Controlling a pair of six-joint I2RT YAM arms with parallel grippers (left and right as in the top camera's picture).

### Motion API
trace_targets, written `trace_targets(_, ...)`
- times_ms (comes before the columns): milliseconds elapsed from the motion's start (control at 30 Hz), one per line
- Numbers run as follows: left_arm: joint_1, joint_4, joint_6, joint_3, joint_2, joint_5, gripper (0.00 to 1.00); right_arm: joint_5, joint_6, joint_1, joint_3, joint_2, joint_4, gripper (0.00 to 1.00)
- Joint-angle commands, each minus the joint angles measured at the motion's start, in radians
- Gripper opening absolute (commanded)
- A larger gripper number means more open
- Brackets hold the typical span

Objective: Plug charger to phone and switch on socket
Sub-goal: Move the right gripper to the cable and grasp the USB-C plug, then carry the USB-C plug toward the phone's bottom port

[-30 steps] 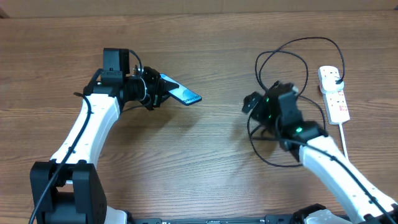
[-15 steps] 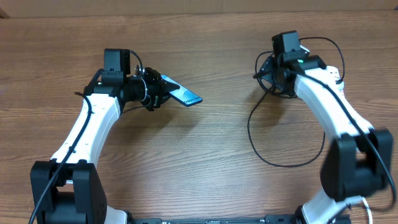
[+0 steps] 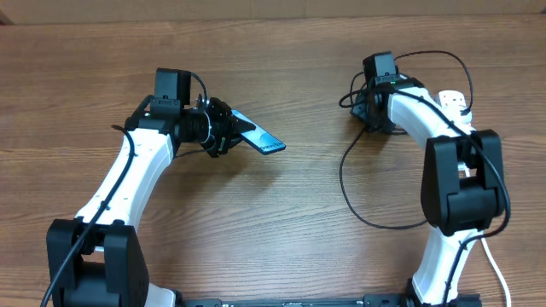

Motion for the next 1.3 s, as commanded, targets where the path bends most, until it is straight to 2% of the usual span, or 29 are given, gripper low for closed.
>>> trace_targets(0,-0.003,0.003,0.019,0.005,0.006,0.029,0.13,0.01,0.015,-0.005,0.03,0.016,-0.012,0.58)
trace_targets(100,-0.003,0.003,0.019,0.005,0.006,0.027,0.13,0.01,0.015,-0.004,0.03,0.016,-0.019,0.56)
trace_targets(333,-0.003,-0.004,0.019,0.005,0.006,0.027,0.14,0.008,0.019,-0.003,0.03,0.016,-0.054,0.37)
trace_targets(400,-0.003,-0.018,0.019,0.005,0.006,0.027,0.05,0.008,0.019,-0.003,0.029,0.016,-0.073,0.35)
trace_targets(533,-0.003,-0.02,0.018,0.005,0.006,0.027,0.04,0.005,0.019,-0.003,0.029,0.016,-0.087,0.34)
trace_targets(767,-0.003,-0.045,0.019,0.005,0.006,0.031,0.04,-0.065,0.018,-0.003,0.029,0.016,-0.086,0.18)
trace_targets(867,-0.003,-0.045,0.019,0.005,0.006,0.029,0.04,-0.064,0.018,-0.003,0.029,0.016,-0.084,0.15)
trace_targets(1000,-0.003,-0.044,0.028,0.005,0.006,0.028,0.04,-0.061,0.01,-0.004,0.033,0.016,-0.079,0.04)
trace_targets(1167,0.003,-0.028,0.097,0.005,0.006,0.069,0.04,-0.061,-0.074,-0.004,0.08,0.009,-0.079,0.04)
trace_targets(1267,0.011,0.031,0.132,0.005,0.006,0.134,0.04,-0.062,-0.156,-0.004,0.13,-0.013,-0.099,0.04)
